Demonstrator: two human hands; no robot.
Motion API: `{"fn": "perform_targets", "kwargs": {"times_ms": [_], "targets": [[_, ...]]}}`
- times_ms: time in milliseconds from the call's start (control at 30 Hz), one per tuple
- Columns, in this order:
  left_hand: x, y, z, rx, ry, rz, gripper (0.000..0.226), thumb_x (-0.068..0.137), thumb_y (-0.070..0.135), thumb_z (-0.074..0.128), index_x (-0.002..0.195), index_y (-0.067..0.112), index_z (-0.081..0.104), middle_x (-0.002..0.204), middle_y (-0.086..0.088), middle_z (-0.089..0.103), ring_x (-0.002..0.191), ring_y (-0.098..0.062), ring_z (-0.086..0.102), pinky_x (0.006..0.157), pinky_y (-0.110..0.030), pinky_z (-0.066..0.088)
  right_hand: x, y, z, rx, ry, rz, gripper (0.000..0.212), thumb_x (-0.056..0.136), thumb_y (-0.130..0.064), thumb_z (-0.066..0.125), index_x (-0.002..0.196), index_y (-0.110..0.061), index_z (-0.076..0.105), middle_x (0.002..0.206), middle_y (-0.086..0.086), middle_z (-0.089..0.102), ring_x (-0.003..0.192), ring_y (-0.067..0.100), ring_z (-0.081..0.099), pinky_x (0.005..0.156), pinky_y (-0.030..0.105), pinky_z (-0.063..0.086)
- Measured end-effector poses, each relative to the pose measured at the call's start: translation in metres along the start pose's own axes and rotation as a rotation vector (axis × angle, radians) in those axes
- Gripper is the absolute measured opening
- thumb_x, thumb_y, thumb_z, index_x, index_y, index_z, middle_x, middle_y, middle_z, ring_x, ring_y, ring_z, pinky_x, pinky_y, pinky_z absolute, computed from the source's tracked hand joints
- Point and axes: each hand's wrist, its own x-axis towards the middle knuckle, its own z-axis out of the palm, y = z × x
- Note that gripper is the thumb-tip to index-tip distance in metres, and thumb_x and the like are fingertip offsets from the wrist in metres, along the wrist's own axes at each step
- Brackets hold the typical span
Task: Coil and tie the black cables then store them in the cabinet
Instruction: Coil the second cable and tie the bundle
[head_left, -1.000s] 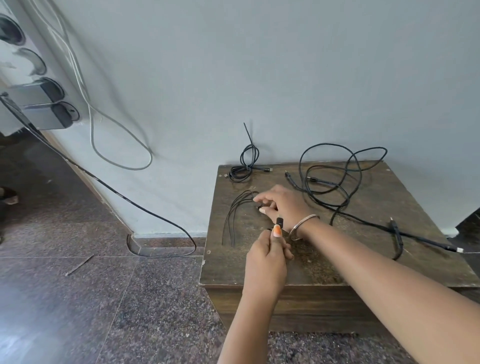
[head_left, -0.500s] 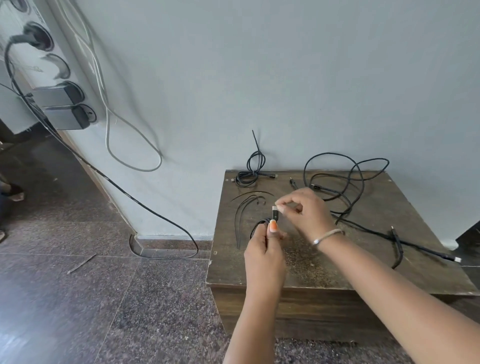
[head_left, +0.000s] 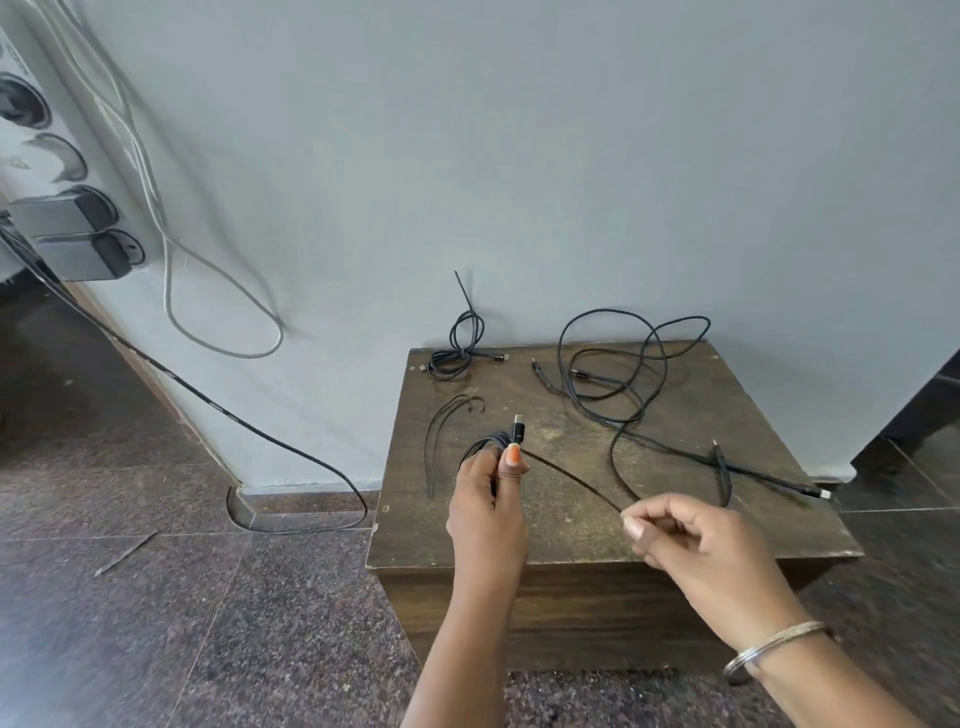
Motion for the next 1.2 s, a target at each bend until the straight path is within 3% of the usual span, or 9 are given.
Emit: {"fn": "perform_targets", "kwargs": {"times_ms": [133,267,533,700,867,1033,1133,1200], "targets": [[0.0,-0.001,0.003,0.067,0.01,0.039,0.035,0.097,0.041,0.04,0.084,0.014,0.057,0.086,0.0,0.057,0.074,-0.021,0.051,0.068,-0.039,0.041,-0.004,0.003,-0.002,0.004,-0.022,-0.022,0.013,0.081,-0.012,0.07,0.074,-0.023,0.072,0.067,-0.002,0.071,0.065,0.015,0.066,0.073,0.043,0.057],[0.0,-0.002,0.004,0.103,-0.007,0.056,0.036,0.097,0.042,0.04,0.078,0.014,0.052,0.08,0.001,0.051,0.071,-0.019,0.047,0.063,-0.034,0.034,-0.005,0.003,-0.002,0.021,-0.085,-0.038,0.012,0.082,-0.014,0.07,0.076,-0.024,0.073,0.068,-0.005,0.071,0.066,0.012,0.066,0.073,0.038,0.057],[-0.004,-0.004,0.012,0.168,-0.082,0.058,0.032,0.097,0.043,0.04,0.072,0.026,0.05,0.07,0.003,0.049,0.066,-0.022,0.046,0.065,-0.037,0.035,-0.005,-0.003,-0.004,0.123,-0.197,-0.084,0.008,0.083,-0.017,0.07,0.082,-0.024,0.074,0.074,0.0,0.073,0.072,0.015,0.069,0.074,0.032,0.058],[-0.006,-0.005,0.012,0.152,-0.074,0.043,0.035,0.097,0.044,0.041,0.089,0.018,0.063,0.076,0.005,0.063,0.077,-0.024,0.058,0.079,-0.044,0.046,-0.004,-0.005,-0.005,0.283,-0.235,-0.065,0.009,0.083,-0.013,0.068,0.087,-0.017,0.074,0.079,0.01,0.073,0.076,0.024,0.069,0.071,0.025,0.058],[-0.008,-0.002,0.012,0.167,-0.122,0.035,0.039,0.096,0.046,0.039,0.09,0.018,0.065,0.075,-0.002,0.067,0.075,-0.025,0.06,0.081,-0.045,0.048,0.0,-0.008,-0.009,0.515,-0.241,-0.031,0.013,0.078,-0.008,0.068,0.088,-0.012,0.075,0.08,0.011,0.073,0.072,0.015,0.068,0.065,0.02,0.055],[-0.012,0.001,0.014,0.319,-0.177,0.068,0.039,0.098,0.047,0.035,0.085,0.021,0.062,0.065,0.002,0.064,0.066,-0.021,0.058,0.082,-0.042,0.044,0.012,-0.009,-0.018,0.412,-0.117,-0.126,0.014,0.073,-0.014,0.073,0.086,-0.019,0.076,0.078,0.003,0.073,0.068,0.007,0.063,0.058,0.016,0.051],[-0.016,0.004,0.016,0.481,-0.251,0.133,0.04,0.098,0.048,0.03,0.086,0.02,0.056,0.073,0.004,0.068,0.077,-0.019,0.062,0.087,-0.037,0.036,0.023,-0.006,-0.019,0.224,0.034,-0.228,0.015,0.076,-0.015,0.075,0.084,-0.028,0.076,0.083,-0.007,0.074,0.073,0.006,0.065,0.064,0.019,0.053],[-0.019,0.007,0.018,0.614,-0.296,0.191,0.038,0.098,0.049,0.026,0.085,0.021,0.049,0.08,0.005,0.069,0.082,-0.02,0.062,0.089,-0.036,0.032,0.027,-0.007,-0.015,0.25,0.078,-0.271,0.018,0.075,-0.013,0.076,0.083,-0.03,0.075,0.084,-0.009,0.075,0.075,0.005,0.067,0.067,0.017,0.053]]}}
